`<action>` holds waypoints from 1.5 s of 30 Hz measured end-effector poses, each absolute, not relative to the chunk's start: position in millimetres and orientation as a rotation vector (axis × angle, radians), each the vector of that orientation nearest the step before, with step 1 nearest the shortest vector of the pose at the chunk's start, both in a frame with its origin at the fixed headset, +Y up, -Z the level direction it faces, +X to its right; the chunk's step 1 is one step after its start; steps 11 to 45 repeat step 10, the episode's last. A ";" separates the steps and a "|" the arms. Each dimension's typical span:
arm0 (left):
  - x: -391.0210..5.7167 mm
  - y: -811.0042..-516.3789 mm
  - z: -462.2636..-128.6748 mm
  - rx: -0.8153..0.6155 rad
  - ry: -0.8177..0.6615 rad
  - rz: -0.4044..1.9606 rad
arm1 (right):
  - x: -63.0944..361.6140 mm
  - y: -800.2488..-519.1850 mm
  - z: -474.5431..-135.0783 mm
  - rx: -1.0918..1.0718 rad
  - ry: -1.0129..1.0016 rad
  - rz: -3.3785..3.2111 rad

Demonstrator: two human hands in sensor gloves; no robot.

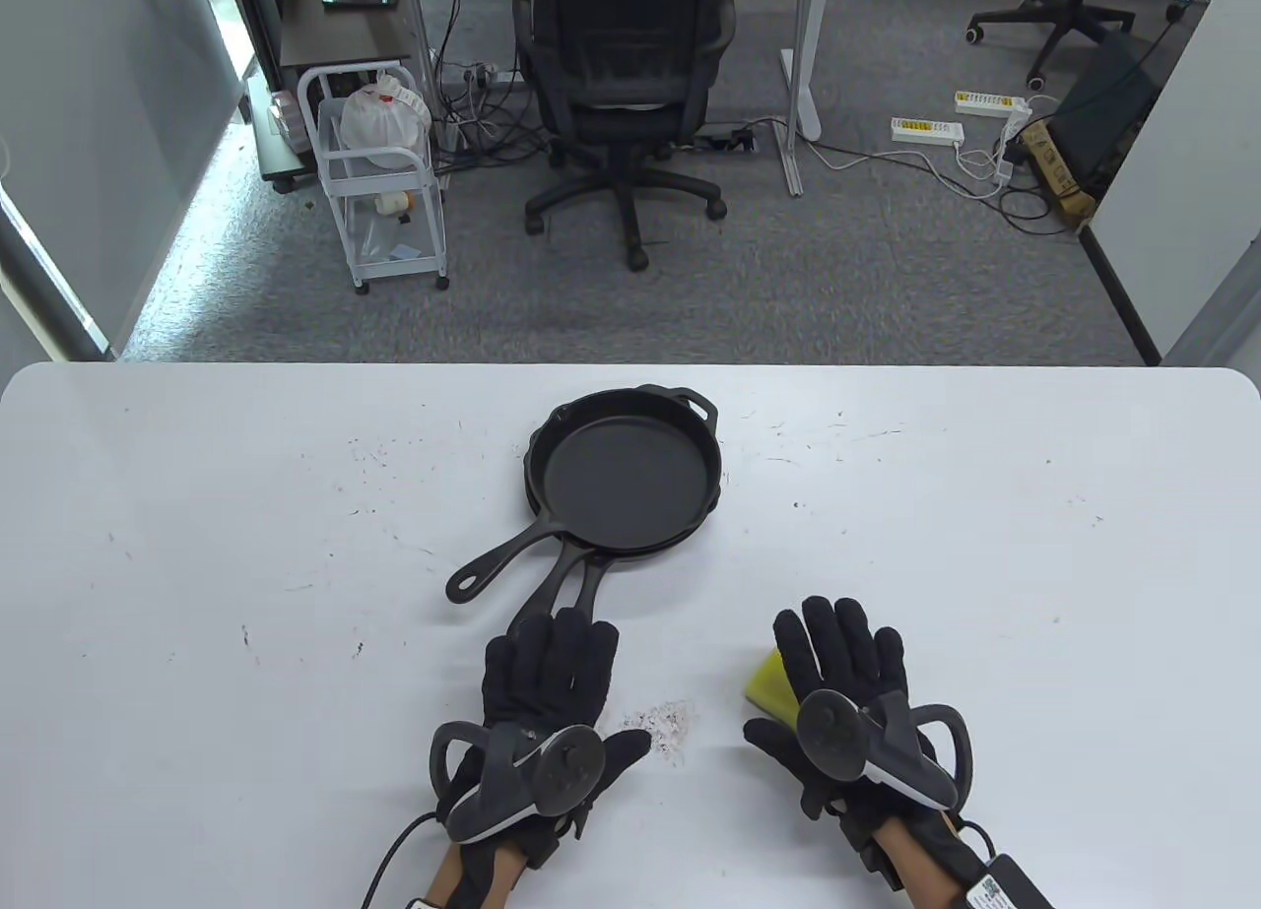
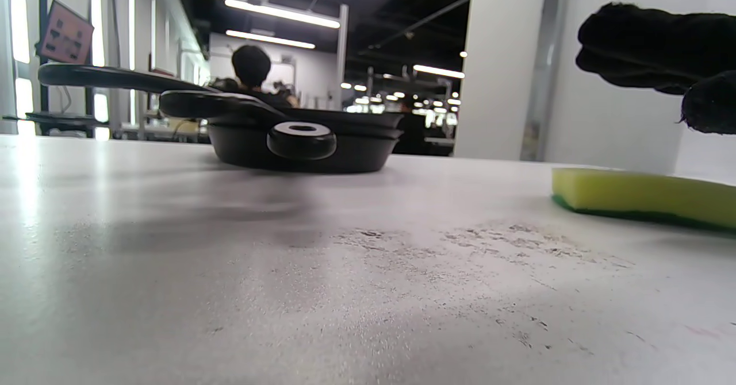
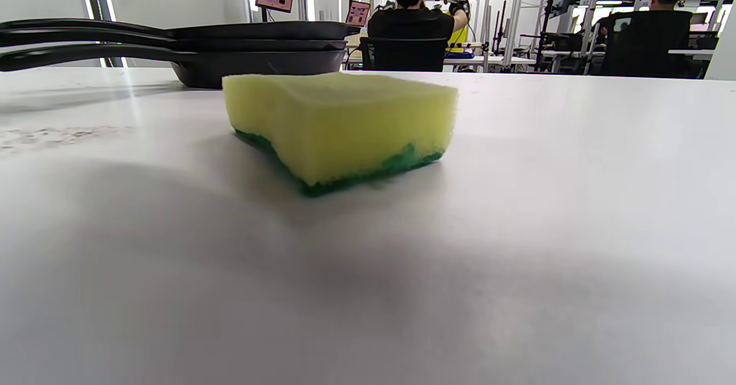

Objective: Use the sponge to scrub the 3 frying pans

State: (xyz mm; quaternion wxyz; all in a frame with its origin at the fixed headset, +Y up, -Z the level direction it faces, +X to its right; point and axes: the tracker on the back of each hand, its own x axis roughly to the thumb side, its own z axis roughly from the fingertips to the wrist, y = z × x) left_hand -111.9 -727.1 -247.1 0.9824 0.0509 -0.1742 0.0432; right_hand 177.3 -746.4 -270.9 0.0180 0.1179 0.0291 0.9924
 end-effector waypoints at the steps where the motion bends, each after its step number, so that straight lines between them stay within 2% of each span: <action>1: -112.7 -726.4 -246.6 0.107 -0.347 0.091 | 176.8 -746.6 -270.6 0.369 0.085 3.084; 45: -113.4 -726.2 -248.2 0.089 -0.340 0.088 | 172.5 -748.0 -270.3 0.385 0.111 3.096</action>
